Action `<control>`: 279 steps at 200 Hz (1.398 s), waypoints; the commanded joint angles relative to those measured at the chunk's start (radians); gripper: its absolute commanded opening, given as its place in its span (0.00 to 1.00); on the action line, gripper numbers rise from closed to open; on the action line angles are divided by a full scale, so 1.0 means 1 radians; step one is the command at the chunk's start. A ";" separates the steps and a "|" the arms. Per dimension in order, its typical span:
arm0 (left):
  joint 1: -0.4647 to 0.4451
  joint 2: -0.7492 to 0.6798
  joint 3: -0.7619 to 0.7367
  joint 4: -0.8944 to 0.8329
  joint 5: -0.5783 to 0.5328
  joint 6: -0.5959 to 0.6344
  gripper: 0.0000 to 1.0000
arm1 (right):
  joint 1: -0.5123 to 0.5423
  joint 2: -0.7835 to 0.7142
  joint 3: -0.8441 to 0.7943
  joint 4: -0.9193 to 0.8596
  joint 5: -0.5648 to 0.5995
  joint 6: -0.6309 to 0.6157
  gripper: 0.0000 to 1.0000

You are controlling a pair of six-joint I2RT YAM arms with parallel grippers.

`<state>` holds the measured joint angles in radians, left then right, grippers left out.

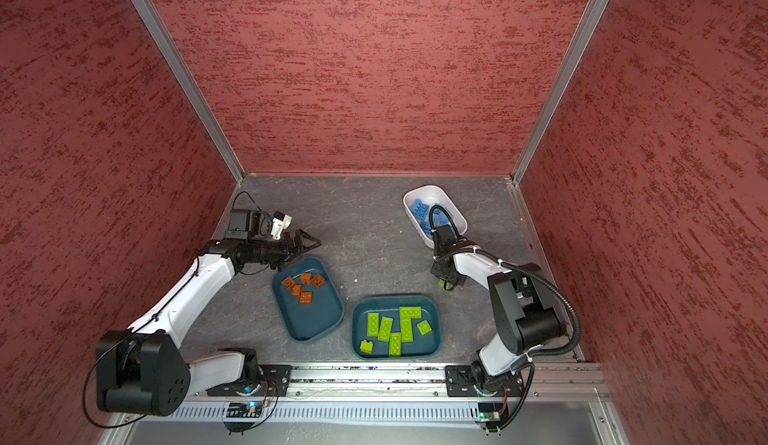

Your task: Sort the legos into containers by color

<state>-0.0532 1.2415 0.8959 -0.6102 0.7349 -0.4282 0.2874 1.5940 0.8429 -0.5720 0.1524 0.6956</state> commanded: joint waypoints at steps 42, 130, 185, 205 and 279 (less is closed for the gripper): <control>0.001 0.013 0.015 0.008 0.016 0.021 0.99 | 0.114 -0.262 0.036 -0.163 -0.026 -0.056 0.22; -0.052 0.021 -0.003 0.077 0.037 -0.021 0.99 | 0.534 -0.582 -0.093 -0.214 -0.194 0.155 0.23; -0.044 0.016 0.023 0.048 -0.008 0.013 0.99 | 0.581 -0.538 -0.056 -0.252 -0.108 0.052 0.69; -0.031 0.012 0.042 0.027 -0.070 0.042 0.99 | 0.495 -0.546 0.002 -0.258 -0.058 -0.048 0.84; -0.008 -0.053 -0.045 0.175 -0.720 0.207 0.99 | -0.074 -0.484 -0.060 0.128 -0.050 -0.404 0.99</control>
<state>-0.0761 1.2194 0.9260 -0.5472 0.2939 -0.3084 0.3416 1.0821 0.8314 -0.6338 0.0841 0.4335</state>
